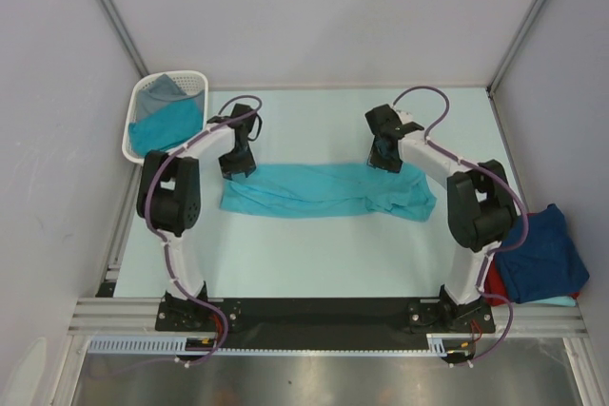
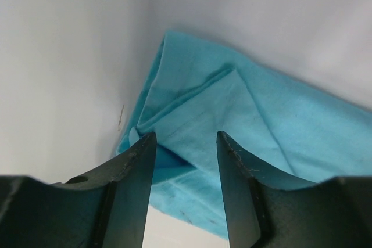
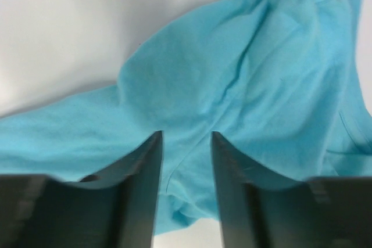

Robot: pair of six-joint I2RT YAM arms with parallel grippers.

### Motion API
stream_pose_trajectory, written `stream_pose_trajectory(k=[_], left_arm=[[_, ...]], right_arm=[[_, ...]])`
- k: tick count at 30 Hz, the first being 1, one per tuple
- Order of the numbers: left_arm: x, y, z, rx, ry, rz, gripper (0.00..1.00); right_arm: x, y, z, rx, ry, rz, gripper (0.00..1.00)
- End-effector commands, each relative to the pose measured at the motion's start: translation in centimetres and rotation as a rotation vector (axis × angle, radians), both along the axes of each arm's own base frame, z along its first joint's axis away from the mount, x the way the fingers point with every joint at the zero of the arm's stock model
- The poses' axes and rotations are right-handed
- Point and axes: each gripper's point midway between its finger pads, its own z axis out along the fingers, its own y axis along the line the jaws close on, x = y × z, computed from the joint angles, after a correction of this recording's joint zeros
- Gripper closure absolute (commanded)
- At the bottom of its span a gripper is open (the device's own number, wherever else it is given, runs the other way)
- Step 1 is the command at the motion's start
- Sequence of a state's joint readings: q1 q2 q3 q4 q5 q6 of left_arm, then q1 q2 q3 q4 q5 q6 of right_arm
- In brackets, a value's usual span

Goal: Fold and stack the t-shirts
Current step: Fold the other side of the tshirt into a rectangle, then rotate the tshirt 90 degrees

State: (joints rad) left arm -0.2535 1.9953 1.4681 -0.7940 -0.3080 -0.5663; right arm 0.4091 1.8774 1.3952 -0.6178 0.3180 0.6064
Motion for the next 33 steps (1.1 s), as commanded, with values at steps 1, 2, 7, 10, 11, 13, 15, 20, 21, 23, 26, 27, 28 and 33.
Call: stream_pose_trajectory(k=[1, 2, 7, 10, 11, 13, 15, 20, 21, 23, 26, 27, 28, 33], left_arm=[[-0.1, -1.0, 5.0, -0.073, -0.136, -0.032, 0.47], [-0.2, -1.2, 5.3, -0.081, -0.147, -0.039, 0.45], [-1.7, -3.6, 6.6, -0.124, -0.191, -0.11, 0.41], [-2.5, -4.9, 6.2, -0.143, -0.184, -0.147, 0.39], [-2.6, -5.2, 5.7, -0.141, -0.17, -0.156, 0.39], [-2.9, -5.9, 4.7, -0.156, -0.146, -0.171, 0.39], [-2.9, -6.1, 3.8, -0.155, -0.125, -0.174, 0.39], [-2.8, -6.4, 2.2, -0.152, -0.087, -0.178, 0.39], [-2.6, -6.5, 2.1, -0.152, -0.087, -0.178, 0.39], [-2.7, -6.3, 1.5, -0.143, -0.064, -0.173, 0.39], [-2.5, -6.4, 0.9, -0.139, -0.046, -0.172, 0.39], [-2.4, -6.5, 0.9, -0.139, -0.046, -0.172, 0.39], [-2.6, -6.5, 0.5, -0.138, -0.033, -0.174, 0.39], [-3.1, -6.5, -1.1, -0.138, 0.011, -0.173, 0.39]], right_arm=[[-0.1, -1.6, 4.0, -0.019, -0.097, -0.035, 0.49], [-0.4, -1.8, 3.8, -0.022, -0.087, -0.04, 0.45], [-2.1, -2.6, 1.9, -0.049, -0.021, -0.062, 0.42], [-2.8, -2.4, 0.5, -0.039, 0.009, -0.066, 0.42], [-3.0, -2.3, 0.1, -0.039, 0.014, -0.063, 0.42], [-3.2, -2.3, -0.5, -0.038, 0.024, -0.066, 0.42], [-3.1, -2.3, -0.9, -0.042, 0.028, -0.065, 0.42], [-2.8, -2.5, -1.8, -0.058, 0.045, -0.069, 0.42], [-2.8, -2.5, -2.0, -0.056, 0.051, -0.069, 0.42], [-2.8, -2.7, -2.3, -0.061, 0.06, -0.07, 0.42], [-2.9, -2.8, -2.7, -0.062, 0.074, -0.071, 0.42], [-2.9, -2.9, -3.0, -0.065, 0.081, -0.072, 0.42], [-3.0, -3.0, -3.1, -0.068, 0.087, -0.074, 0.41], [-3.5, -3.8, -4.6, -0.079, 0.134, -0.09, 0.4]])
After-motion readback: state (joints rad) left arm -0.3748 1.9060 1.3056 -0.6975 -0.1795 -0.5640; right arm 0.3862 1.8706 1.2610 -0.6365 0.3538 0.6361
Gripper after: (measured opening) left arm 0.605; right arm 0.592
